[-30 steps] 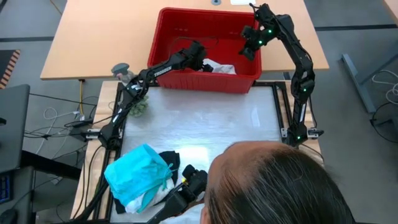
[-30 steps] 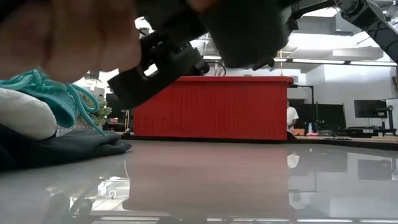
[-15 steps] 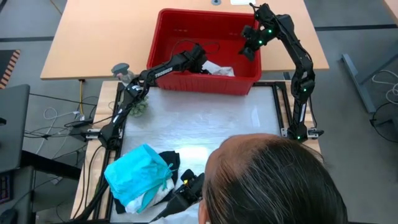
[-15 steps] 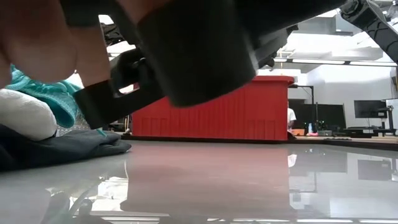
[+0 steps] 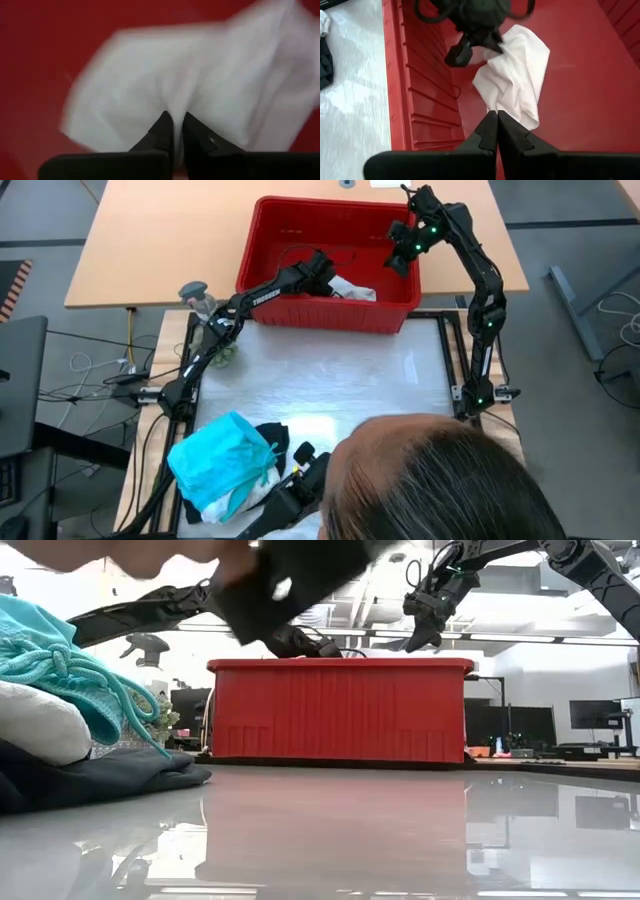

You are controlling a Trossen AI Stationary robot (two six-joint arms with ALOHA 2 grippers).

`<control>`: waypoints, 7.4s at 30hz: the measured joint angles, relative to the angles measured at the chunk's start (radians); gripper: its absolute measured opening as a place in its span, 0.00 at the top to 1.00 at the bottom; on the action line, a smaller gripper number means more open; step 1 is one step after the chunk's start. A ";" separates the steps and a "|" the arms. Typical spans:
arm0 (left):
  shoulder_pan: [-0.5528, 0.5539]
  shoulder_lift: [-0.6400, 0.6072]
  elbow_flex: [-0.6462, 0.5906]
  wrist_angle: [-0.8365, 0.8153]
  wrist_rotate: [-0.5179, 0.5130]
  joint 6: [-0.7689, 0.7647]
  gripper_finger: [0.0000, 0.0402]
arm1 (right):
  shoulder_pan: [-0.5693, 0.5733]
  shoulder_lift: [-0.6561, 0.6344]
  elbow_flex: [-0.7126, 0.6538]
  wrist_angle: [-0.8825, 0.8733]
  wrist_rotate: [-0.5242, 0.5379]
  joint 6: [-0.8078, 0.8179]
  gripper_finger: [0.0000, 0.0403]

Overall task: Fold Laundry from Bin
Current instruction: Fold the white shorts

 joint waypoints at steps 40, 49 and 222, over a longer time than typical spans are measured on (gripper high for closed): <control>-0.070 -0.736 0.012 0.150 0.063 0.224 1.00 | 0.228 -0.178 0.004 0.260 0.131 0.036 0.91; -0.293 -0.827 0.012 -0.112 0.134 0.136 1.00 | 0.344 -0.254 0.004 0.235 0.131 0.096 0.93; -0.201 -1.098 -1.318 0.342 0.856 0.159 0.49 | 1.149 -0.200 -0.460 0.283 1.257 -0.060 0.95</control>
